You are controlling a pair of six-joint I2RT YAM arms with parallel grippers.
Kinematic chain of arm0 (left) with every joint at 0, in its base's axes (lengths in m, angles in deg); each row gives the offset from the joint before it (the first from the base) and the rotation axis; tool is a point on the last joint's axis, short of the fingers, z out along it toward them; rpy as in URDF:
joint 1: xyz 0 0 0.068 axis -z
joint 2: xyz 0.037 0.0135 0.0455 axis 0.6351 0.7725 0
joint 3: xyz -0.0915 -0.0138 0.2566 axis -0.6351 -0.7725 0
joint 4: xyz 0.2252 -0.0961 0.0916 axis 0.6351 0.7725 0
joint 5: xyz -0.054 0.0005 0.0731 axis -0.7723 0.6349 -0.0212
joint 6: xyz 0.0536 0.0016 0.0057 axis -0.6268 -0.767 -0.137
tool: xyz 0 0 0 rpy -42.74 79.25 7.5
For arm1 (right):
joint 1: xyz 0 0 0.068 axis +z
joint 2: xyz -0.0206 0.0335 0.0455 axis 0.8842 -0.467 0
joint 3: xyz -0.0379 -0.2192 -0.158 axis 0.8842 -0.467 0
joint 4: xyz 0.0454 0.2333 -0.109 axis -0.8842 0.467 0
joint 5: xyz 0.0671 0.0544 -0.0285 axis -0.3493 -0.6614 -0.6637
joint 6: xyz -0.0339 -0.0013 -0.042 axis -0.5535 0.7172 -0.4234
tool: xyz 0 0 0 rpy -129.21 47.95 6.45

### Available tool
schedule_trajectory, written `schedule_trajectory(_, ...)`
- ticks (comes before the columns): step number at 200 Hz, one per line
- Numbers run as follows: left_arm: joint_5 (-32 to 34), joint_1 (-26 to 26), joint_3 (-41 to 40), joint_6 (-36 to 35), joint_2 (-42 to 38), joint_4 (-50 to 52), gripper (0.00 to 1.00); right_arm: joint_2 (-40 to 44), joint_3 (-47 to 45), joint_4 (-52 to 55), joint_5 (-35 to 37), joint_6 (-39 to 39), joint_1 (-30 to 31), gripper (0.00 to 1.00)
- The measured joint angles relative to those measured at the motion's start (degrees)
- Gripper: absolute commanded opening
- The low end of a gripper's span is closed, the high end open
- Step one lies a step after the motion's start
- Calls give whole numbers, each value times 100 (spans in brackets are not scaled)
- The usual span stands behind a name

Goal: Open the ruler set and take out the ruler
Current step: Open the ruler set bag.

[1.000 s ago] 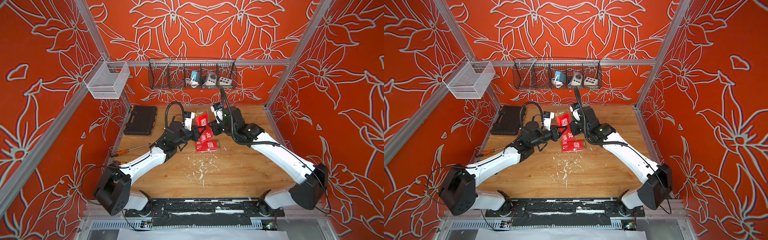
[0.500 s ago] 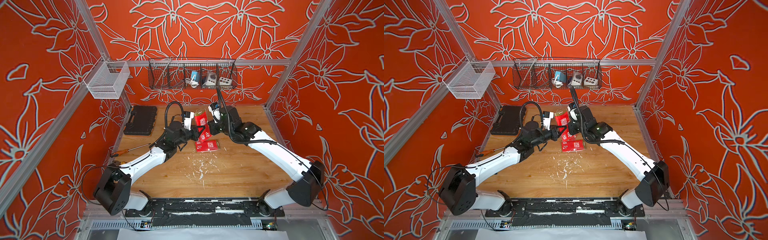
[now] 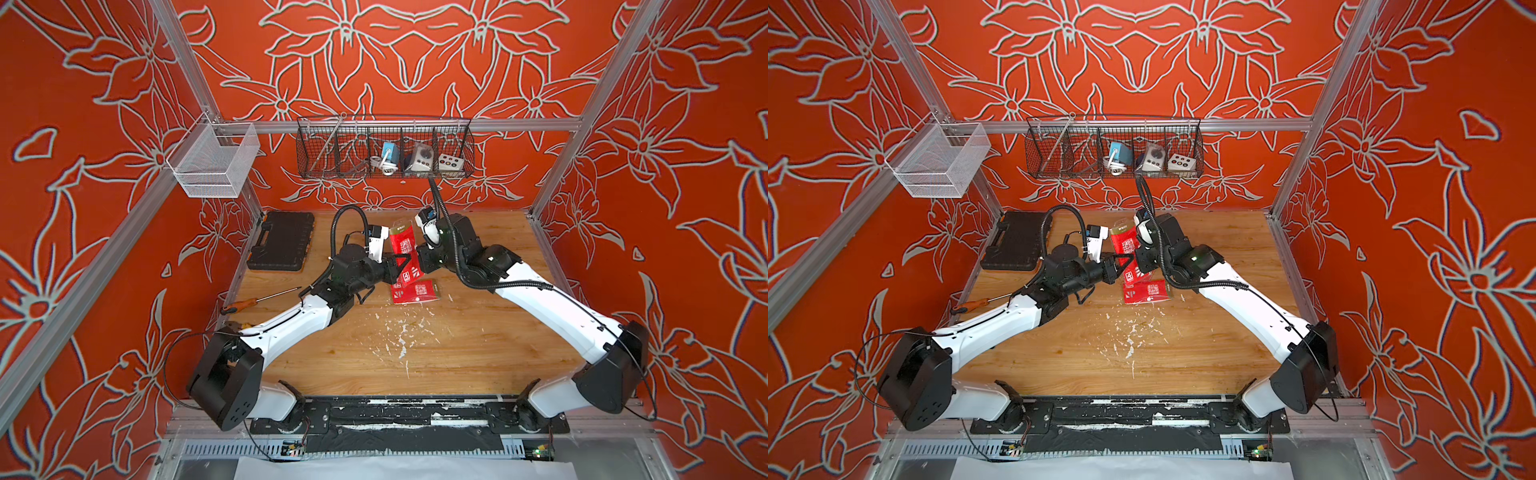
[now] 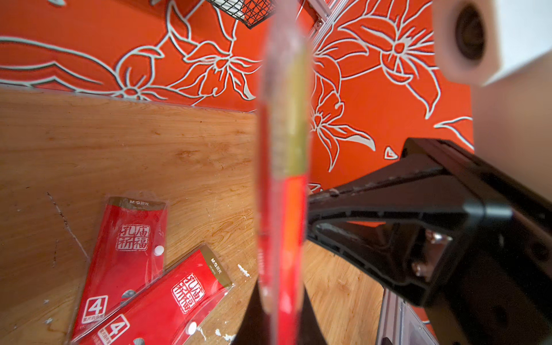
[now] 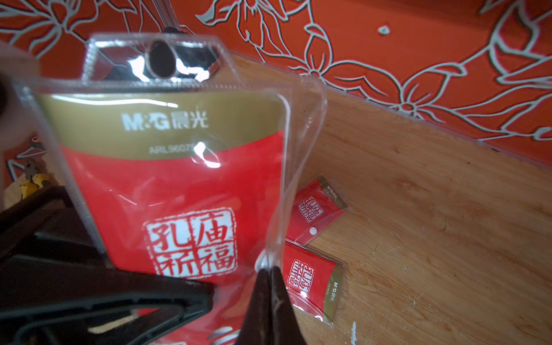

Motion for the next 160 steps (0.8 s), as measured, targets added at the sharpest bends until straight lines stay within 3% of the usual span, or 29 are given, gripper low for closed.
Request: schedule_trajectory(160, -4, 42, -9, -7, -2, -133, 0, 177, -2, 114, 57, -22, -20, 0)
